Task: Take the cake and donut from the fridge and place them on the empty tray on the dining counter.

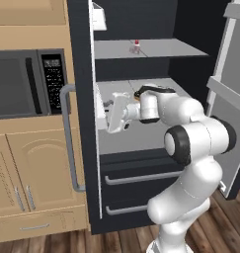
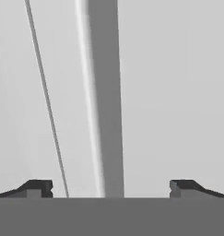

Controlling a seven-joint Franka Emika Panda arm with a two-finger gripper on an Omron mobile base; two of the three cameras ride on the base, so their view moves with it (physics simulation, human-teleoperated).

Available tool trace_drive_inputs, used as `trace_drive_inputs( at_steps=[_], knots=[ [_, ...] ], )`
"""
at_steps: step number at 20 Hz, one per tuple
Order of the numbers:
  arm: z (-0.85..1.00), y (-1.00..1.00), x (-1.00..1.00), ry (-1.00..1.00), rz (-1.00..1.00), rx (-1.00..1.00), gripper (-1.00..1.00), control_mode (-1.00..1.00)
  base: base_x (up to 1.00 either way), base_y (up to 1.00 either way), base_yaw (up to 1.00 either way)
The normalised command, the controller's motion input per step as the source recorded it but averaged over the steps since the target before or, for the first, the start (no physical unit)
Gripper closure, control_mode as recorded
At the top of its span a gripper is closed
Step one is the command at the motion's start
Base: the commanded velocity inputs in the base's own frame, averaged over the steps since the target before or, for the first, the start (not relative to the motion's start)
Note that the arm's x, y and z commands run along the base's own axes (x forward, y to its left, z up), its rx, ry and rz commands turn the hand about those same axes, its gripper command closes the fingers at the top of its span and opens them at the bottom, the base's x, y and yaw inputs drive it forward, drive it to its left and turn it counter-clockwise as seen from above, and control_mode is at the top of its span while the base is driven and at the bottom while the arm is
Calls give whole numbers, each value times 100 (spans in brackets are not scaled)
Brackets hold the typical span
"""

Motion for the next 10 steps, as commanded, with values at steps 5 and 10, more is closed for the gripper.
trace_drive_inputs(
  at_steps=[5,10],
  knots=[
    [-1,65,3,0,0,-5,-100,-100,0,0,0],
    [61,-56,-28,-4,4,-3,-100,-100,0,0,0]
  ],
)
